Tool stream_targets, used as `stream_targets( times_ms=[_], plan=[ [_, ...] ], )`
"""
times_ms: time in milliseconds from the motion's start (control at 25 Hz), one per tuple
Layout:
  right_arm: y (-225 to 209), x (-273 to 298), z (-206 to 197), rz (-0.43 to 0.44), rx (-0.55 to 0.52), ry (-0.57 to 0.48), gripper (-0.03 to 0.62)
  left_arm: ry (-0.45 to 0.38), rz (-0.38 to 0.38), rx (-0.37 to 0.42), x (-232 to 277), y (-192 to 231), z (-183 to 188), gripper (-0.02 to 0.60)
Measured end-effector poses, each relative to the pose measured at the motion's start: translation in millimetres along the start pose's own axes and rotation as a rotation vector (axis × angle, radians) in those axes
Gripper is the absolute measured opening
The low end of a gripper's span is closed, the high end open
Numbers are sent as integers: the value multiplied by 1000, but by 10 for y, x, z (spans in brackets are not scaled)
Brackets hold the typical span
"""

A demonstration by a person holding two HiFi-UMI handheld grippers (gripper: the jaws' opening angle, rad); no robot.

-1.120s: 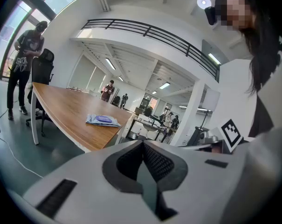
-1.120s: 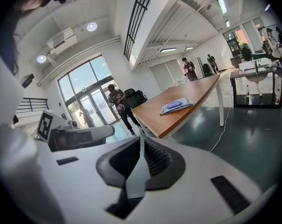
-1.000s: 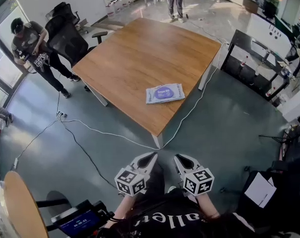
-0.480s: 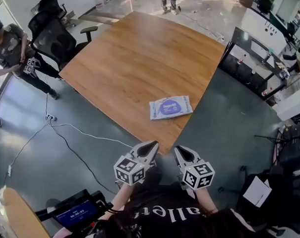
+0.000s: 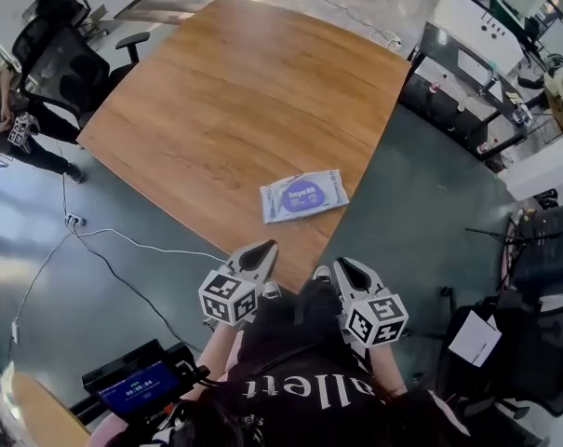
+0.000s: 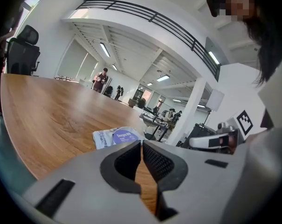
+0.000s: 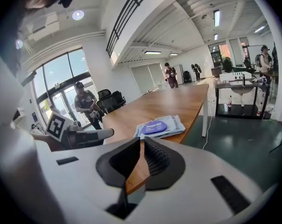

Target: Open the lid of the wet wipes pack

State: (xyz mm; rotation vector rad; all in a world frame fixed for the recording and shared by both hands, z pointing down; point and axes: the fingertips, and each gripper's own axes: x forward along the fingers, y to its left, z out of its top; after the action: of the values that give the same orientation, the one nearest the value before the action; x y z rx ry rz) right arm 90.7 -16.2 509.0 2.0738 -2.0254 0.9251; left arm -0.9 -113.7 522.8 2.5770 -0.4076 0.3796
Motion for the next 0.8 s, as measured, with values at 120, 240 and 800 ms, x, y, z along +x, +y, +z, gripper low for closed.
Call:
stream_targets(
  times_ms=[120, 240, 800],
  plan=[
    [-295, 41, 84, -23, 17, 12, 35, 9, 62, 10, 140, 152, 58, 2],
    [-526, 163, 195, -3, 13, 29, 35, 27, 109, 26, 354, 287, 72, 3],
    [-700, 1064, 512, 288, -228, 182, 35, 265, 214, 132, 1076, 676, -291, 115]
  ],
)
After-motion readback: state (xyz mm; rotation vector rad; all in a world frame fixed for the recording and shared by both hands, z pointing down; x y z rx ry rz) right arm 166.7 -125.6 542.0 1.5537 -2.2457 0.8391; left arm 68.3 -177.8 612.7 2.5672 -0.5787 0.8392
